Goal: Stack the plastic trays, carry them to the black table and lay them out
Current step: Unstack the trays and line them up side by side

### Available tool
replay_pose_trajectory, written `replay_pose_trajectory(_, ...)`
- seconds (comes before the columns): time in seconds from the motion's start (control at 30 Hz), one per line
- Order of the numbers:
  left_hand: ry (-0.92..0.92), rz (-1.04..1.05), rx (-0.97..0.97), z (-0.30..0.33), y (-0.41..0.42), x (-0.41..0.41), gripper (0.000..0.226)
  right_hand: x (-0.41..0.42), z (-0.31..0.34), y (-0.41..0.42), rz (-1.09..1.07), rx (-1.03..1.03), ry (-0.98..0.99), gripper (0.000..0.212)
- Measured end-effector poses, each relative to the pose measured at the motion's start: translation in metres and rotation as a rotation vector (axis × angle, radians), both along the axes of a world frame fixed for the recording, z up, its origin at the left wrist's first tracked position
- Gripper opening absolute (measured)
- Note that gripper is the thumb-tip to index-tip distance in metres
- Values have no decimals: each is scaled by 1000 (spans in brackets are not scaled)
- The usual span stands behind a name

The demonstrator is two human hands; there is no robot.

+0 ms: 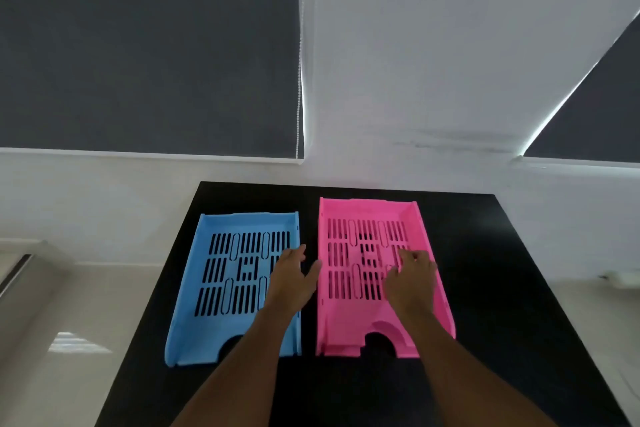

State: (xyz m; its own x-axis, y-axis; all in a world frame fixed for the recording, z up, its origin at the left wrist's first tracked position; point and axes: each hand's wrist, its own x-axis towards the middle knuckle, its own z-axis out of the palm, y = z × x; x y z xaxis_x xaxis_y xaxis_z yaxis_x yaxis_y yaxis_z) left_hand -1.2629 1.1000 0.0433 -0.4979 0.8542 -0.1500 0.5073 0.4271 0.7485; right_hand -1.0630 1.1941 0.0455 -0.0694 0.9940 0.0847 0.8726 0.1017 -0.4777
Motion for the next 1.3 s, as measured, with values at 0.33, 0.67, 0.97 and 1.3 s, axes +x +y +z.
replay_pose_trajectory(0.33, 49, 4, -107, -21, 11, 52, 35, 76, -13, 26, -102, -246, 90, 13)
replay_pose_trajectory(0.67, 119, 15, 102, -9, 15, 68, 33, 97, -16, 39, -93, -189, 347, 12)
replay_pose_trajectory(0.97, 53, -27, 179, 8, 70, 115, 43, 155, 3, 69, -173, -75, 423, 12)
replay_pose_trajectory(1.3, -109, -121, 105, -10, 115, 238, 47, 276, -10, 91, -375, -66, 255, 23)
